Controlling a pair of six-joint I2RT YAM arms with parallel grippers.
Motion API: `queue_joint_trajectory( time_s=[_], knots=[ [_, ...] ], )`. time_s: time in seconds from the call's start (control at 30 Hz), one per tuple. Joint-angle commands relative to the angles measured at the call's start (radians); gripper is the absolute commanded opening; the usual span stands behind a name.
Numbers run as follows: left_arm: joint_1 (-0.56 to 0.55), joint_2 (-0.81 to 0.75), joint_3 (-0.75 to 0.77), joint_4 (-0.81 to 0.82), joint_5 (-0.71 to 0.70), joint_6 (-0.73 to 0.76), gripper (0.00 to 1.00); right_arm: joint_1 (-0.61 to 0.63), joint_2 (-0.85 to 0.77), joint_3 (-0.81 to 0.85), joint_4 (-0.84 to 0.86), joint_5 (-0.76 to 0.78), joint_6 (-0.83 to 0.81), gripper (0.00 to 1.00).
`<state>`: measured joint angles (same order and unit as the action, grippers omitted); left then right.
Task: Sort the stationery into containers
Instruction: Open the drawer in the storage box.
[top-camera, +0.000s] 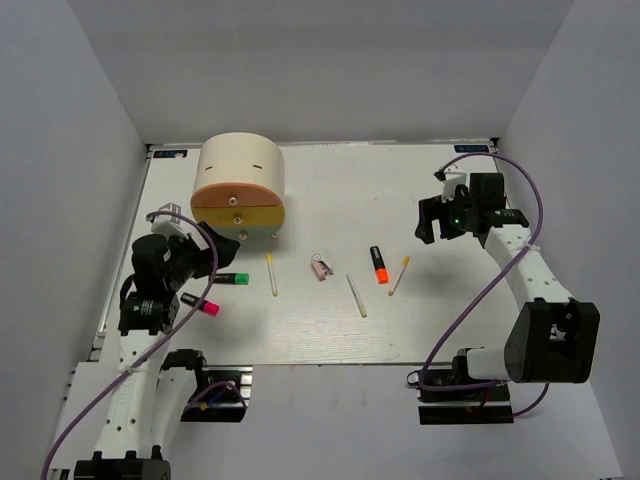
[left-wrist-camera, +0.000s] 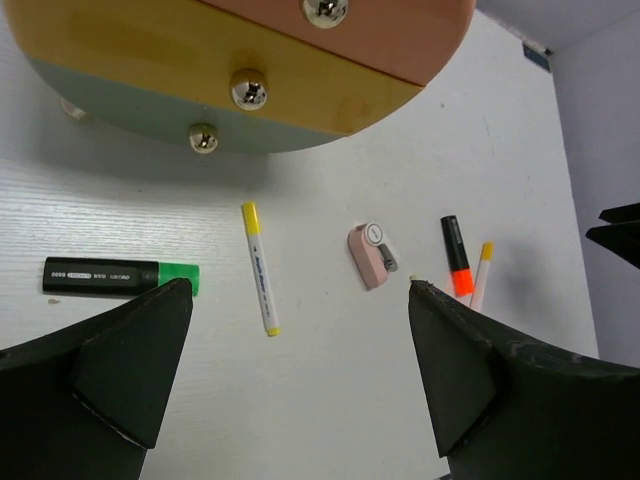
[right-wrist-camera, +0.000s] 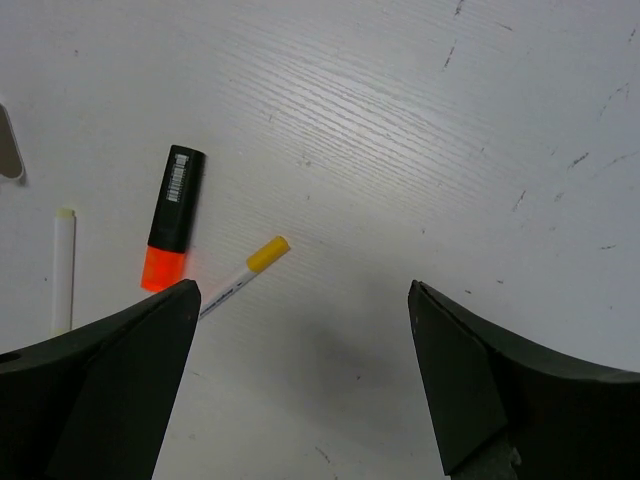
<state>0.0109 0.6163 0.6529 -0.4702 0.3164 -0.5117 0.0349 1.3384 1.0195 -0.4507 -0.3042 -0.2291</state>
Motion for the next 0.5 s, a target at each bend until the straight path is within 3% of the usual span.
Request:
queue_joint_trajectory(
  time_s=[0.0,0.2,0.3,0.33,0.47],
  knots=[
    [-0.002,0.040,0.033,0.013,0.027,0.061,0.99,0.003,0.007,0.044,-0.023,-0.061,-0.076,0.90],
    [-0.022,0.132,0.063,0.057,0.050,0.114,0.97,0.003,-0.002,0.063,-0.129,-0.170,-0.262,0.90],
    [-0.022,0.178,0.088,0.070,0.084,0.143,0.81,0.003,-0.008,0.067,-0.164,-0.217,-0.351,0.90],
    [-0.022,0.210,0.100,0.079,0.093,0.144,0.66,0.002,-0.008,0.071,-0.170,-0.226,-0.354,0.90],
    [-0.022,0.282,0.131,0.090,0.115,0.180,0.36,0.002,0.016,0.093,-0.174,-0.187,-0.348,0.90]
  ],
)
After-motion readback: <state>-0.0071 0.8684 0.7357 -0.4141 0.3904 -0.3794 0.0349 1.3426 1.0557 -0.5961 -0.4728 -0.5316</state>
